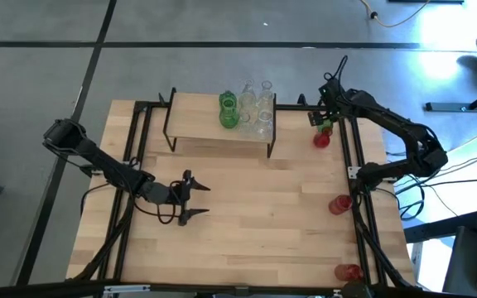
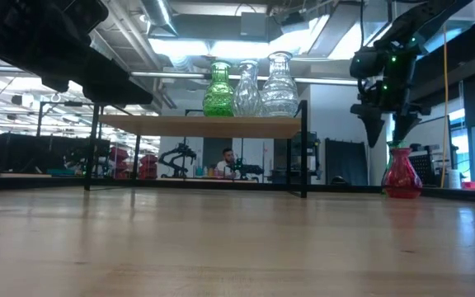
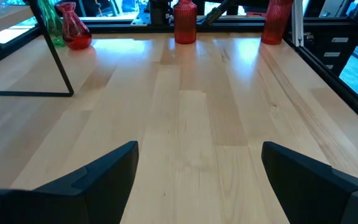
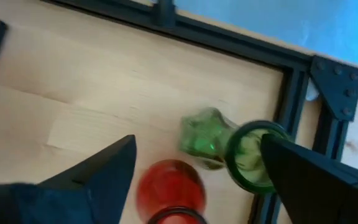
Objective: Sort vases onto shelf
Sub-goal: Put the green vase aligned with the other green vases on the shelf
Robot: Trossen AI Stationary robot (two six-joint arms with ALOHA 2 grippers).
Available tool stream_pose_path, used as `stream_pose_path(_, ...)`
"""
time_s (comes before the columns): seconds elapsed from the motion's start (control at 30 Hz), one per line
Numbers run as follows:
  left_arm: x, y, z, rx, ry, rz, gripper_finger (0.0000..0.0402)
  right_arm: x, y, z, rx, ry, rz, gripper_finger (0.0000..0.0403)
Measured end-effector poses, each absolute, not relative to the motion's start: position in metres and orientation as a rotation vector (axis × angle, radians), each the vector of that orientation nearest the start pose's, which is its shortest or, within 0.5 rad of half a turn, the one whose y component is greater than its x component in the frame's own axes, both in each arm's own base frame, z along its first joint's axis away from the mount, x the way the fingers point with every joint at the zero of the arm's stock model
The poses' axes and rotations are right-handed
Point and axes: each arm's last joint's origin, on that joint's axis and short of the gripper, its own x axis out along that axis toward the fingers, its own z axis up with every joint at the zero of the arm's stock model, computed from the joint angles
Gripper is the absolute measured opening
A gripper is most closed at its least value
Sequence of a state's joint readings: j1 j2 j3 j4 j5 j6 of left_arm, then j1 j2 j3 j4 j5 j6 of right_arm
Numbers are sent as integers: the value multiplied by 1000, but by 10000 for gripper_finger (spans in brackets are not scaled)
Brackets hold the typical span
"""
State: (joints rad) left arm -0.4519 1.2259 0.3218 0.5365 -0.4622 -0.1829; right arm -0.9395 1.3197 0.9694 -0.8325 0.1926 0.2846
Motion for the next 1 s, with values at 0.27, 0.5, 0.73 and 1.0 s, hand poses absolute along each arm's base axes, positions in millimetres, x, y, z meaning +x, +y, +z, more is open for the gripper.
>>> stream_pose_path(0.27,201,-83,163,-19,327,41,336,134,-205,234,672,1109,-1154,259)
stream_pose_path(0.5,201,-83,163,-18,327,41,336,133,-206,233,660,1113,-1166,197)
stream_pose_path(0.73,201,-83,163,-18,327,41,336,133,-206,234,640,1124,-1155,99)
stream_pose_path(1.0,201,-83,163,-18,327,41,336,133,-206,233,584,1160,-1137,9)
